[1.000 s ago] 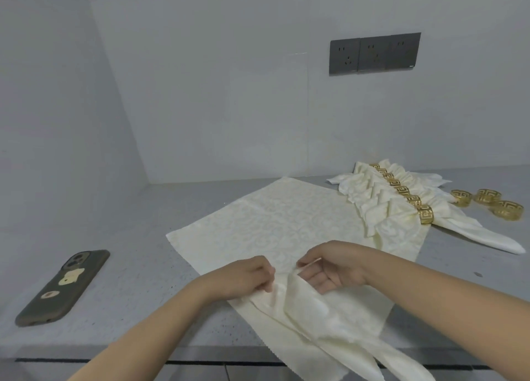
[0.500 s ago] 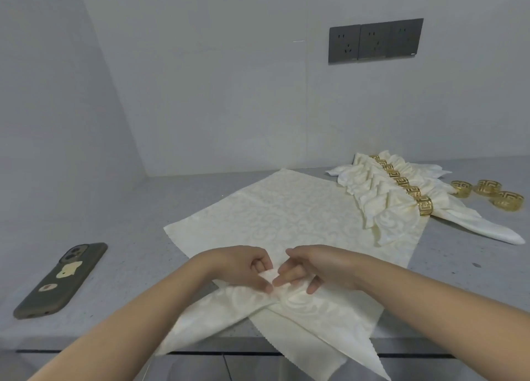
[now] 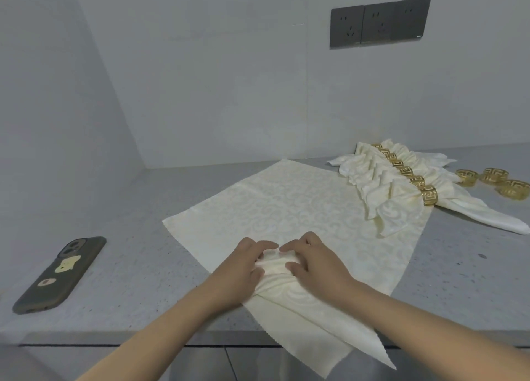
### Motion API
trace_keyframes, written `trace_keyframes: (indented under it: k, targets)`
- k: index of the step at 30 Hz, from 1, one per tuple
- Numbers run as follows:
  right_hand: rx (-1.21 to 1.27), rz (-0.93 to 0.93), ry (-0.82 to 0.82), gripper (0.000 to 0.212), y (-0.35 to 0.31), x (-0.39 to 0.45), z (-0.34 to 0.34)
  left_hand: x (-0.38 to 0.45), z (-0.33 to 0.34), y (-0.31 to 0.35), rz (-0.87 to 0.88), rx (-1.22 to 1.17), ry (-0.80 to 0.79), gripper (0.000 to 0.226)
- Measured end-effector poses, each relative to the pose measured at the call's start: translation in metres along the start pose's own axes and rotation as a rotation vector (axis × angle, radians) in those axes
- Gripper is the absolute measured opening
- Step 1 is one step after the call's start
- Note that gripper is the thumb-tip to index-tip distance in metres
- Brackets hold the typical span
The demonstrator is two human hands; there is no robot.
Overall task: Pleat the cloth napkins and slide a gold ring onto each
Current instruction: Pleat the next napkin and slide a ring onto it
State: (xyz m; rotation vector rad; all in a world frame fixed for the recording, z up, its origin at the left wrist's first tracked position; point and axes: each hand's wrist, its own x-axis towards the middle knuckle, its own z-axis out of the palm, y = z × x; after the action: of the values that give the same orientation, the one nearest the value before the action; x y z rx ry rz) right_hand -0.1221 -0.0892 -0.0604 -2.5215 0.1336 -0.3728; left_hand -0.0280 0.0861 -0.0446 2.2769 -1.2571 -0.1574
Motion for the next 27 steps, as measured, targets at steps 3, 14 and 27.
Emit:
trace_keyframes:
  k: [3, 14, 27]
  targets:
    - [0.059, -0.081, 0.047, 0.023, 0.006, -0.01, 0.001, -0.009, 0.015, -0.017, 0.127, -0.12, 0.06, 0.047]
    - [-0.248, -0.537, 0.075, 0.039, 0.022, -0.018, 0.007, -0.01, 0.015, -0.029, 0.286, 0.127, -0.144, 0.05]
    - [-0.172, -0.634, 0.136, 0.021, 0.036, 0.004, -0.01, -0.001, 0.008, -0.037, 0.459, 0.306, 0.038, 0.046]
